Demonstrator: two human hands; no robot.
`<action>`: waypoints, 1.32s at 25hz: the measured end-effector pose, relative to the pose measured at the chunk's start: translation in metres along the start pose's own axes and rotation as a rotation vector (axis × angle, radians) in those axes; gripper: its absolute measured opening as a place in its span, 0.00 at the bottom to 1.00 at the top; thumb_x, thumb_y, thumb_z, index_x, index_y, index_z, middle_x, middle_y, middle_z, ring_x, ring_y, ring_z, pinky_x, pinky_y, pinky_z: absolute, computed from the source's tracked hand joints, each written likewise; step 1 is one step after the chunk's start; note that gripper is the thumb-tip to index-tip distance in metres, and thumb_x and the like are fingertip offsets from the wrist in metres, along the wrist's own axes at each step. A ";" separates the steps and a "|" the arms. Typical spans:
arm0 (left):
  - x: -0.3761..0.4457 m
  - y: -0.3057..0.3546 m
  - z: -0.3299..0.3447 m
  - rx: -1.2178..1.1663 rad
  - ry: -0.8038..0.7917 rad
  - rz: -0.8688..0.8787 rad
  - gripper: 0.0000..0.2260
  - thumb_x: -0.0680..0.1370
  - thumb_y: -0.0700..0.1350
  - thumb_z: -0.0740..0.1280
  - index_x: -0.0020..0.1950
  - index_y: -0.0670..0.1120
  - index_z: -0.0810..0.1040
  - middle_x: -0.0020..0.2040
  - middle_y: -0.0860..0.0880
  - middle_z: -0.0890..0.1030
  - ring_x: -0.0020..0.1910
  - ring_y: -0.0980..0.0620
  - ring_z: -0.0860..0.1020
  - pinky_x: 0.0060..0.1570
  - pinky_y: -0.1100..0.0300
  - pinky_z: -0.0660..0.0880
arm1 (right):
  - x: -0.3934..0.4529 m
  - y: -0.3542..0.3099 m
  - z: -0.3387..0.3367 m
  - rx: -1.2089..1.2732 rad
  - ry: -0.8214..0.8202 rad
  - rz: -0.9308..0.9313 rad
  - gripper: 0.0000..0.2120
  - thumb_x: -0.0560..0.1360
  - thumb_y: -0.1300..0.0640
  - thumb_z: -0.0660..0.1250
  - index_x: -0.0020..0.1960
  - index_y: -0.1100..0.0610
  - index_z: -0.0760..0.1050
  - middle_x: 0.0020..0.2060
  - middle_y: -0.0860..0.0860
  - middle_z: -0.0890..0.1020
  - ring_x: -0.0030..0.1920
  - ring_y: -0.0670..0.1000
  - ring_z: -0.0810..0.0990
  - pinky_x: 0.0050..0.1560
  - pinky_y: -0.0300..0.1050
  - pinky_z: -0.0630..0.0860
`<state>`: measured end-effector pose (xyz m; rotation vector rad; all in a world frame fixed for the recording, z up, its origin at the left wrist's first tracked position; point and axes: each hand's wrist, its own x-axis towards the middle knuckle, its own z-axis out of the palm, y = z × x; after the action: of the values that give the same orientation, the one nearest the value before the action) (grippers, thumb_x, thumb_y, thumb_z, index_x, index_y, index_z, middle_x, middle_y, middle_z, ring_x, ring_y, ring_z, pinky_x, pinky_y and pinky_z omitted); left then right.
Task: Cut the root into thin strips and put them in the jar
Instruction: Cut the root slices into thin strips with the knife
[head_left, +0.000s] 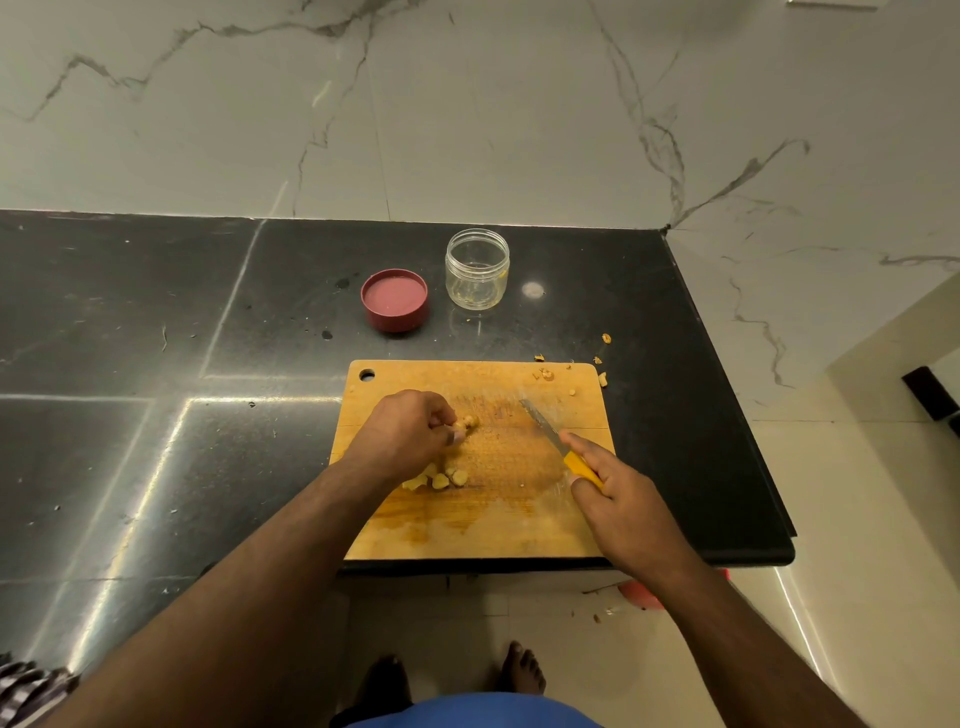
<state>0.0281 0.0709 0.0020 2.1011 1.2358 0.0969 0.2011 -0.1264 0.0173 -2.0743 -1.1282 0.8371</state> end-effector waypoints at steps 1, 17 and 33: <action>0.000 0.001 0.000 0.003 0.005 -0.004 0.10 0.78 0.49 0.73 0.58 0.50 0.83 0.52 0.52 0.82 0.48 0.56 0.77 0.43 0.61 0.78 | -0.001 -0.001 0.002 0.003 -0.005 0.001 0.23 0.82 0.56 0.59 0.75 0.42 0.64 0.63 0.37 0.72 0.50 0.37 0.76 0.49 0.27 0.69; 0.001 0.004 0.002 0.001 -0.017 0.013 0.13 0.79 0.48 0.70 0.63 0.47 0.83 0.60 0.50 0.83 0.51 0.56 0.76 0.49 0.61 0.75 | -0.019 -0.022 0.040 -0.203 -0.077 -0.172 0.24 0.83 0.55 0.55 0.79 0.46 0.57 0.67 0.45 0.72 0.62 0.40 0.70 0.60 0.31 0.67; 0.003 0.003 0.004 -0.009 -0.015 0.001 0.11 0.79 0.48 0.71 0.60 0.47 0.84 0.57 0.51 0.84 0.49 0.56 0.77 0.43 0.63 0.71 | -0.025 -0.030 0.061 -0.261 -0.041 -0.225 0.25 0.83 0.57 0.52 0.79 0.50 0.55 0.66 0.47 0.71 0.59 0.45 0.72 0.59 0.38 0.70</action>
<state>0.0336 0.0703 -0.0008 2.0911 1.2230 0.0877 0.1290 -0.1215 0.0090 -2.0900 -1.5300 0.6539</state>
